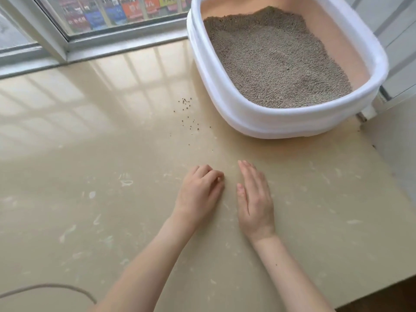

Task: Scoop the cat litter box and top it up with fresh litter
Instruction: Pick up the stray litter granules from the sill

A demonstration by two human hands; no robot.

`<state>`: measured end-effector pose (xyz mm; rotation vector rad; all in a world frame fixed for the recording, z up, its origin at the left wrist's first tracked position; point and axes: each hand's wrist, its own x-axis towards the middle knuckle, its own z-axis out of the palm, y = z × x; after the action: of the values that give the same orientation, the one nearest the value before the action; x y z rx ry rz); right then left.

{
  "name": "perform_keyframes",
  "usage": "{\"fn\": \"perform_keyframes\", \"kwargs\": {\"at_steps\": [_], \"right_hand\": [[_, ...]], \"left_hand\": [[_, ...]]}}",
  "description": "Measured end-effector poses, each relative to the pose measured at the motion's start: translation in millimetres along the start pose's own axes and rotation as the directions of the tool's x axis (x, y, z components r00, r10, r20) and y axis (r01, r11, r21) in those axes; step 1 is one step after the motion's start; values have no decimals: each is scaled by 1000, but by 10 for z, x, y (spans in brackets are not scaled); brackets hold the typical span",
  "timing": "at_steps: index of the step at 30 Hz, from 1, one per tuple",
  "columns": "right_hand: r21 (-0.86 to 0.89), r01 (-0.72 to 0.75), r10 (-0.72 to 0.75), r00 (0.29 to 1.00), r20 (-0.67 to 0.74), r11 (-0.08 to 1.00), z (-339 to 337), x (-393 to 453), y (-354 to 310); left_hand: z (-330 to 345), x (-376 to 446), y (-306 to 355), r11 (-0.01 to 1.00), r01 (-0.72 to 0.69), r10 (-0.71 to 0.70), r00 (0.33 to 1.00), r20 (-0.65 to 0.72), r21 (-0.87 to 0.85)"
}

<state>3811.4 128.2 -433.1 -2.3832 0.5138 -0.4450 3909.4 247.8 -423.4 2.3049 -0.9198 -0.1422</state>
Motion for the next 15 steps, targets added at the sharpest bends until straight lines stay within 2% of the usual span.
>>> {"fn": "perform_keyframes", "kwargs": {"at_steps": [7, 12, 15], "right_hand": [[20, -10, 11, 999, -40, 1000, 12, 12, 12], [4, -24, 24, 999, -42, 1000, 16, 19, 10], [-57, -24, 23, 1000, -21, 998, 26, 29, 0]], "left_hand": [[45, 151, 160, 994, -11, 9, 1000, 20, 109], [-77, 45, 69, 983, 182, -183, 982, 44, 35], [-118, -46, 49, 976, 214, -214, 977, 25, -28]]}}
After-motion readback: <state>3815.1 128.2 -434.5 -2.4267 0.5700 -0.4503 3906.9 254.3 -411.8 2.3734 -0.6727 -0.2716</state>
